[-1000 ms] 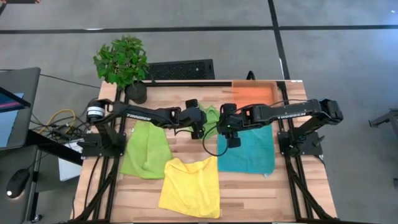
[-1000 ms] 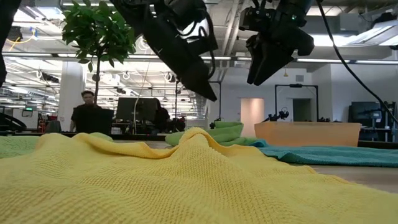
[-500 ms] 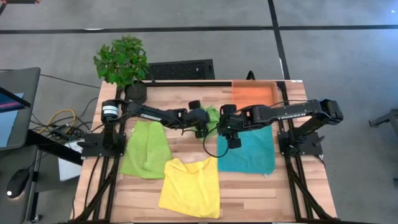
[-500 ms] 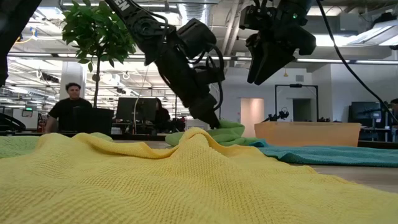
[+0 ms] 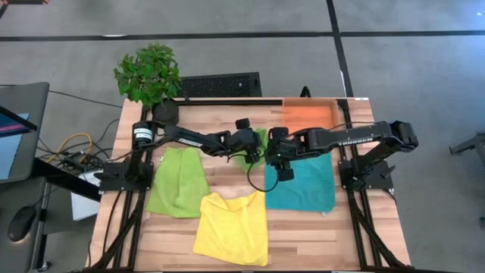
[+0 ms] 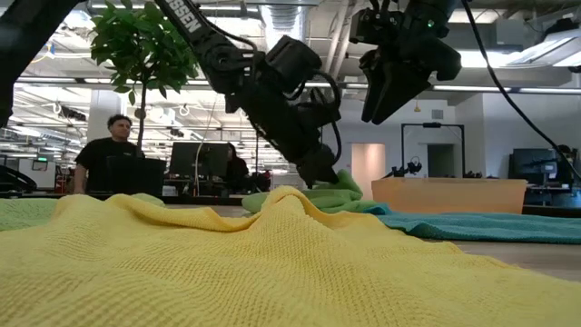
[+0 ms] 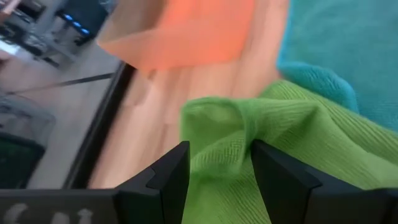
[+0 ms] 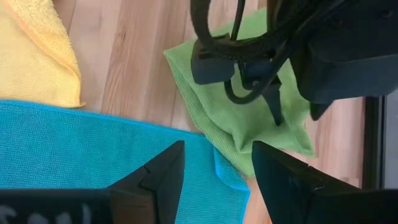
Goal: Fold microfiber towels
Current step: Fold the green microfiber towel, then put the green microfiber towel into the orange bin
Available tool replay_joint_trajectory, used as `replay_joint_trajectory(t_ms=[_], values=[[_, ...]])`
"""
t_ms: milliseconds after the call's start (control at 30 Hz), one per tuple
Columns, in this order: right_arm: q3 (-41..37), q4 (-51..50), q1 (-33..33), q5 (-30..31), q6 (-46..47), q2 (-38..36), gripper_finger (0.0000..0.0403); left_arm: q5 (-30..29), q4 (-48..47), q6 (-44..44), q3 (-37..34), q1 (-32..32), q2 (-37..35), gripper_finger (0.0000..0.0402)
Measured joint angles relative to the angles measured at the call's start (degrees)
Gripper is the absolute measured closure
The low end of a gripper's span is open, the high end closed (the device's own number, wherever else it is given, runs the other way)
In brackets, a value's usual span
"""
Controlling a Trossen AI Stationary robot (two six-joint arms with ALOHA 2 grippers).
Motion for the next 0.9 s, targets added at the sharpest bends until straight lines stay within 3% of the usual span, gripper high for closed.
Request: replay_joint_trajectory(t_ms=[267,467,633,767,900], values=[[0.0,-0.3,0.0,0.0,0.1,0.0,0.0191,-4.3,-2.8,2.9,1.6,-1.4,-2.3,0.0237],[0.0,-1.5,0.0,1.8,0.2,0.0,0.0191,-6.6,-16.7,-1.6,1.6,-3.1,-9.4,0.0237],[0.1,-1.6,0.1,2.9,0.0,-0.7,0.0191,-3.4,-32.2,-12.1,-0.3,-4.8,-15.8,0.0237],[0.1,-1.0,0.1,2.9,-0.4,-1.7,0.0191,-0.2,-32.5,-18.9,-5.4,-7.2,-17.7,0.0237],[0.0,-0.8,0.1,2.9,-0.6,-2.2,0.0191,0.3,-27.5,-19.7,-10.1,-9.2,-17.8,0.0237]])
